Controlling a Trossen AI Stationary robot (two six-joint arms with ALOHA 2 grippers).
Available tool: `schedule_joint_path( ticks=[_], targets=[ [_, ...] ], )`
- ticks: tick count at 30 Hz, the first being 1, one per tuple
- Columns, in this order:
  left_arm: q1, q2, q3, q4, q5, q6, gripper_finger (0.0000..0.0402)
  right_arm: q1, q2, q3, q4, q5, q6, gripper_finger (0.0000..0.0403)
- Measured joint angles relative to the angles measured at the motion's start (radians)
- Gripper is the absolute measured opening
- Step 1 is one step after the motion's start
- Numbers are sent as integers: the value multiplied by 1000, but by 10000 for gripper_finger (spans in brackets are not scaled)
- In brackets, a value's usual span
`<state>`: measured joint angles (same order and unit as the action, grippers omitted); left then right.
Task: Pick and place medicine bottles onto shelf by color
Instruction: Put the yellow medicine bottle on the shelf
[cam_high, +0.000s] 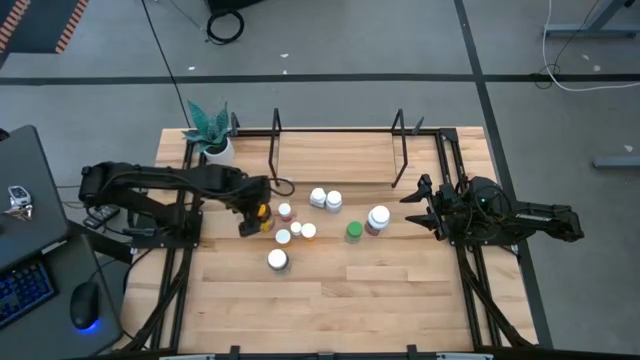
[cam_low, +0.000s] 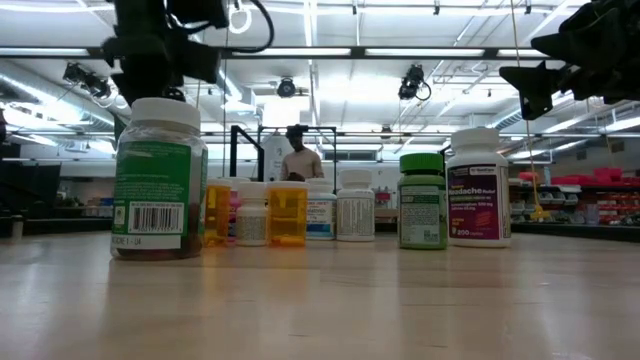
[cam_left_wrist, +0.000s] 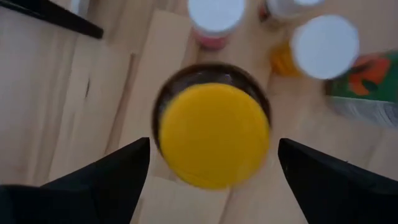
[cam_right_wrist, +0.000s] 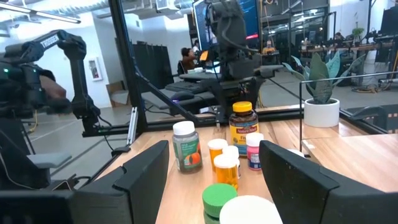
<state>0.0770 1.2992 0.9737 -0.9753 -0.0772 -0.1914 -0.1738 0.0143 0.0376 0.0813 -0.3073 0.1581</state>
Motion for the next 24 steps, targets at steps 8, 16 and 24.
schedule_joint_path(
  ticks=[8,16,24],
  targets=[
    [66,59,2,57,91,23,355,0,0,0,0,0,0,257],
    [91,55,2,61,133,30,341,0,0,0,-1,0,0,257],
    [91,53,2,60,137,42,324,0,0,0,-1,0,0,257]
  ],
)
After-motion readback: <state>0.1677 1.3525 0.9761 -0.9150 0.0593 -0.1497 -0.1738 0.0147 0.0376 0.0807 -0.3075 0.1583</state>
